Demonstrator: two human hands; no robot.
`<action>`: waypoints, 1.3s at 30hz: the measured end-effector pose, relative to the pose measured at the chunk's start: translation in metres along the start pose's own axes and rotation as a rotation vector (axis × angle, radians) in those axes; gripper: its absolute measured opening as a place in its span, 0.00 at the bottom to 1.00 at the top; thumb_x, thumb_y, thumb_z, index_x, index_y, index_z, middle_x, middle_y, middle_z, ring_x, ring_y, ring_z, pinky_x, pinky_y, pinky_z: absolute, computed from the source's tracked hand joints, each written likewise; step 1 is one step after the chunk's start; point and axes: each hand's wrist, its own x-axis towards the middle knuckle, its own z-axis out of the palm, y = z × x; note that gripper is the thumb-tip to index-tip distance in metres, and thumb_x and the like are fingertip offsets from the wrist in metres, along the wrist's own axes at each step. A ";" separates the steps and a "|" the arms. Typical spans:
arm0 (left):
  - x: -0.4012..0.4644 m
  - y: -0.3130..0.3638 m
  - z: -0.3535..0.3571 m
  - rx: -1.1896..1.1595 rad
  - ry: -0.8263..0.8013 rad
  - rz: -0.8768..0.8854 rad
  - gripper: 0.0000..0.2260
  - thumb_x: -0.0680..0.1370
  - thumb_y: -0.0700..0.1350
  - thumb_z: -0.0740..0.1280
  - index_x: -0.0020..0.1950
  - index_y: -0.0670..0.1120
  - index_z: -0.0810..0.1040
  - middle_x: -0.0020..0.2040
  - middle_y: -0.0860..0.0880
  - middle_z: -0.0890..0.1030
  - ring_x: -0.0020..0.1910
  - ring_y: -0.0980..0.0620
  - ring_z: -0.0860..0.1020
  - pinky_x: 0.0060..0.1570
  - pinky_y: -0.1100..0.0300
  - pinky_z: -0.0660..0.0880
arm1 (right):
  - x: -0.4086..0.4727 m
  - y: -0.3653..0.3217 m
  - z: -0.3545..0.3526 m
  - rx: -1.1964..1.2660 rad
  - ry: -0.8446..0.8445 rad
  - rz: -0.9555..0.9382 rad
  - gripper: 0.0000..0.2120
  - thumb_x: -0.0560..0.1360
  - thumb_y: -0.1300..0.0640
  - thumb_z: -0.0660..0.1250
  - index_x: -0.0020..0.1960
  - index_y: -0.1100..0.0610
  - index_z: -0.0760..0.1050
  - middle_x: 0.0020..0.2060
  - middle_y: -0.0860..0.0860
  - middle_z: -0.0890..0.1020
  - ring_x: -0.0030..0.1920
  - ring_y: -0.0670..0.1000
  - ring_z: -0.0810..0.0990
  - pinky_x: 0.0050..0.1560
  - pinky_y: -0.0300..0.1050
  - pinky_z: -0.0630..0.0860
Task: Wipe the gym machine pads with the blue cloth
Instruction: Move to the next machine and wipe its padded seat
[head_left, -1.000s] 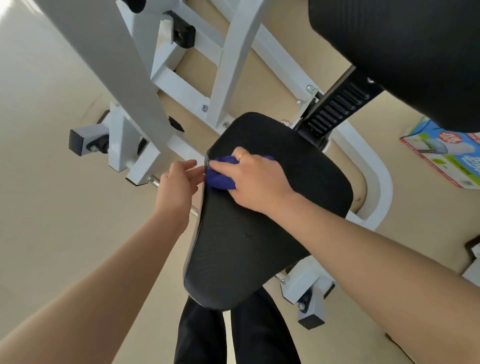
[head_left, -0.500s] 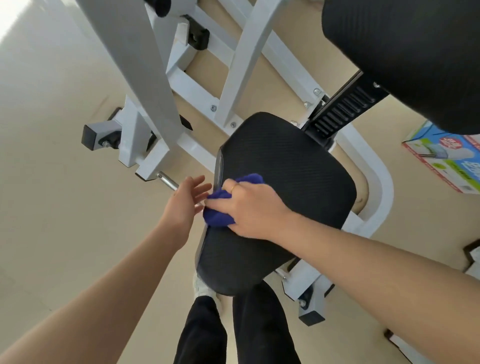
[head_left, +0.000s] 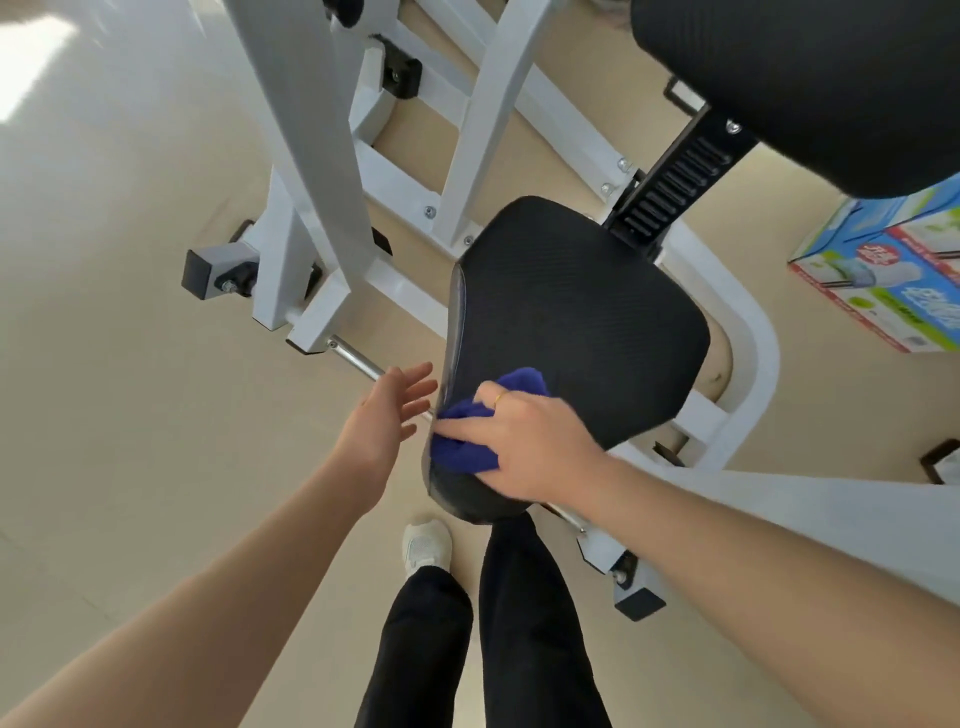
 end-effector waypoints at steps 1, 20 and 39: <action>-0.004 0.000 -0.002 0.025 -0.013 0.010 0.19 0.82 0.49 0.45 0.60 0.52 0.74 0.61 0.50 0.77 0.62 0.50 0.73 0.62 0.54 0.67 | 0.003 0.013 -0.002 -0.058 0.022 0.004 0.25 0.72 0.52 0.66 0.68 0.43 0.69 0.54 0.54 0.75 0.47 0.55 0.78 0.38 0.48 0.75; -0.035 -0.035 0.008 0.110 -0.159 0.175 0.17 0.82 0.48 0.50 0.67 0.60 0.70 0.56 0.67 0.75 0.55 0.72 0.71 0.57 0.73 0.67 | -0.030 0.016 0.027 -0.121 0.313 0.381 0.23 0.73 0.51 0.66 0.67 0.42 0.69 0.54 0.55 0.73 0.47 0.58 0.77 0.39 0.48 0.71; -0.050 -0.038 0.013 0.127 -0.216 0.246 0.14 0.83 0.42 0.50 0.59 0.62 0.65 0.46 0.70 0.70 0.36 0.83 0.70 0.33 0.85 0.64 | -0.041 0.009 0.041 -0.302 0.349 0.159 0.28 0.62 0.54 0.74 0.63 0.49 0.76 0.46 0.58 0.78 0.36 0.59 0.77 0.31 0.47 0.74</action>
